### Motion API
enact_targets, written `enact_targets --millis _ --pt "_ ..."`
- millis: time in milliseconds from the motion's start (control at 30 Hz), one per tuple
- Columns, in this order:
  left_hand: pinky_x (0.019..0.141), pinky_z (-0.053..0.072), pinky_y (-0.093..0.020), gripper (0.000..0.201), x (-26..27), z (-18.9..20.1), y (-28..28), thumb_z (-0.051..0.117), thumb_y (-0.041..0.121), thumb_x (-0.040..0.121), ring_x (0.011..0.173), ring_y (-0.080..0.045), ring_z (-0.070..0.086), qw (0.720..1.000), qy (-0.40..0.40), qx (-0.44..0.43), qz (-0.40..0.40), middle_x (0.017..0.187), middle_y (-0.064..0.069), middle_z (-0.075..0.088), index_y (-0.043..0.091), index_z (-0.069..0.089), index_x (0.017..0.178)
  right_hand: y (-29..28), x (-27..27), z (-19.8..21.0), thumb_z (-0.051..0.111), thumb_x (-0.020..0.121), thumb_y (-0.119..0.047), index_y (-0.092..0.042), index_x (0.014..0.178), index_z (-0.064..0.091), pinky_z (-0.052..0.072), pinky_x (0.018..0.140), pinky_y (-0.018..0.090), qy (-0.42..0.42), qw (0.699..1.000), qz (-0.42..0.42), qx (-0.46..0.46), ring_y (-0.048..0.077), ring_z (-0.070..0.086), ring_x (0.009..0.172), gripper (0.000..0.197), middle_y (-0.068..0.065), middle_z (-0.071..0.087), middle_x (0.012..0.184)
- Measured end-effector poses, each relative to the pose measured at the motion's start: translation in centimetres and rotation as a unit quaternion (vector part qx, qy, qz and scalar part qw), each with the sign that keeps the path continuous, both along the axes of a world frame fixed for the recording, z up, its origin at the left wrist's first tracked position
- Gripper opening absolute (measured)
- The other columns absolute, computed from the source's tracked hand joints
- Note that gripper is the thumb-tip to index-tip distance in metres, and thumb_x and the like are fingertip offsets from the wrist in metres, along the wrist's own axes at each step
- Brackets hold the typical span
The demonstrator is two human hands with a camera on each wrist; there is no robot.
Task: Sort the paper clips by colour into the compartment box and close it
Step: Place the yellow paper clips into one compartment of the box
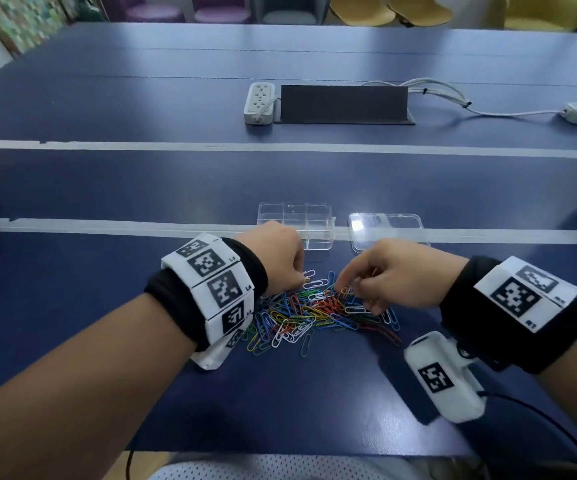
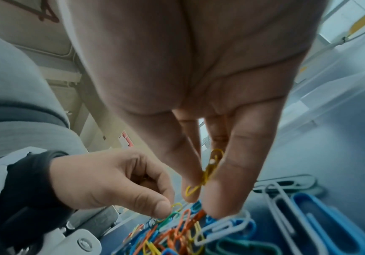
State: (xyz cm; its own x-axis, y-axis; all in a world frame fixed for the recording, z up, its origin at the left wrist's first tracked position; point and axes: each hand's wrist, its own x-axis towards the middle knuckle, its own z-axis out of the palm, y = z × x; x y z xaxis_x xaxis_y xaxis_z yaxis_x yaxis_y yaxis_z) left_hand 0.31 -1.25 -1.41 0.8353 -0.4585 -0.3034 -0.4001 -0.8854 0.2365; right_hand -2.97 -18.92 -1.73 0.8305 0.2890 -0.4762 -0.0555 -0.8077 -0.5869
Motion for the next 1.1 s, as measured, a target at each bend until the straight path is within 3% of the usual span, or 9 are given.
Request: enact_targets --millis 100,267,433,567,667,767,900,1033,1100 --pt "0.064 0.042 -0.024 0.016 0.0 -0.2 0.4 0.059 0.028 0.086 0.072 -0.013 0.052 1.000 0.008 -0.012 0.007 0.071 0.006 0.057 0.018 0.072 0.085 0.1 0.1 -0.1 0.047 0.088 -0.008 -0.019 0.087 0.070 0.051 0.061 0.012 0.004 0.999 -0.033 0.016 0.010 0.062 0.053 0.026 0.001 0.065 0.066" --pt "0.054 0.036 -0.022 0.015 -0.1 -0.2 1.1 0.053 0.027 0.085 0.063 -0.011 0.045 0.997 0.010 -0.062 0.038 0.067 0.009 0.049 0.021 0.049 0.072 0.6 0.3 -0.2 0.049 0.084 -0.002 -0.014 0.083 0.069 0.053 0.069 0.029 0.008 0.998 -0.032 0.046 0.020 0.059 0.061 0.023 0.009 0.066 0.071" --pt "0.070 0.039 -0.023 0.004 0.4 0.3 1.2 0.050 0.019 0.087 0.072 -0.014 0.049 0.993 0.008 -0.092 0.069 0.071 0.011 0.050 0.021 0.053 0.088 1.7 1.9 1.1 0.052 0.080 -0.004 -0.027 0.082 0.069 0.050 0.069 0.022 -0.090 0.995 -0.040 -0.018 0.007 0.058 0.059 0.028 -0.007 0.063 0.058" --pt "0.081 0.039 -0.023 0.022 1.5 1.0 -0.5 0.045 0.015 0.091 0.097 -0.021 0.056 0.992 -0.039 -0.098 0.070 0.100 -0.002 0.063 0.015 0.061 0.105 3.1 4.0 2.2 0.049 0.077 -0.001 -0.028 0.076 0.063 0.044 0.066 0.020 -0.153 0.985 -0.067 -0.049 0.014 0.059 0.073 0.030 -0.009 0.061 0.066" --pt "0.094 0.042 -0.031 0.026 3.0 1.3 -1.9 0.043 0.012 0.093 0.114 -0.026 0.055 0.995 -0.056 -0.062 0.059 0.119 -0.009 0.063 0.011 0.061 0.112 3.9 5.0 2.9 0.050 0.078 -0.001 -0.028 0.089 0.065 0.041 0.072 0.020 -0.162 0.980 -0.079 -0.084 0.019 0.061 0.088 0.033 -0.002 0.062 0.086" --pt "0.096 0.045 -0.034 0.029 3.8 1.5 -2.5 0.044 0.011 0.092 0.114 -0.027 0.058 0.997 -0.059 -0.020 0.044 0.120 -0.010 0.064 0.011 0.065 0.112 4.2 5.8 3.5 0.055 0.082 -0.005 -0.021 0.116 0.061 0.039 0.075 0.022 -0.158 0.978 -0.090 -0.101 0.022 0.059 0.105 0.039 0.000 0.056 0.097" --pt "0.095 0.045 -0.037 0.036 3.9 1.7 -3.2 0.041 0.009 0.092 0.115 -0.031 0.057 0.999 -0.030 0.005 0.031 0.124 -0.015 0.061 0.008 0.056 0.125 4.4 6.3 3.4 0.057 0.085 -0.014 -0.018 0.128 0.052 0.051 0.094 0.035 -0.135 0.982 -0.113 -0.060 0.027 0.062 0.110 0.043 0.008 0.061 0.123" --pt "0.100 0.043 -0.041 0.051 3.7 1.6 -3.6 0.039 0.008 0.090 0.119 -0.034 0.052 0.999 0.010 -0.007 0.050 0.134 -0.016 0.049 0.005 0.031 0.140 4.3 6.4 3.3 0.052 0.086 -0.012 -0.016 0.133 0.046 0.051 0.095 0.042 -0.131 0.982 -0.126 -0.044 0.030 0.062 0.108 0.047 0.014 0.061 0.122" --pt "0.100 0.042 -0.041 0.048 3.5 1.8 -3.6 0.038 0.007 0.090 0.118 -0.033 0.052 0.998 0.015 -0.024 0.057 0.134 -0.015 0.047 0.006 0.030 0.137 3.9 6.4 3.3 0.052 0.086 -0.011 -0.016 0.133 0.045 0.052 0.095 0.043 -0.128 0.982 -0.133 -0.039 0.030 0.062 0.108 0.048 0.014 0.063 0.120"
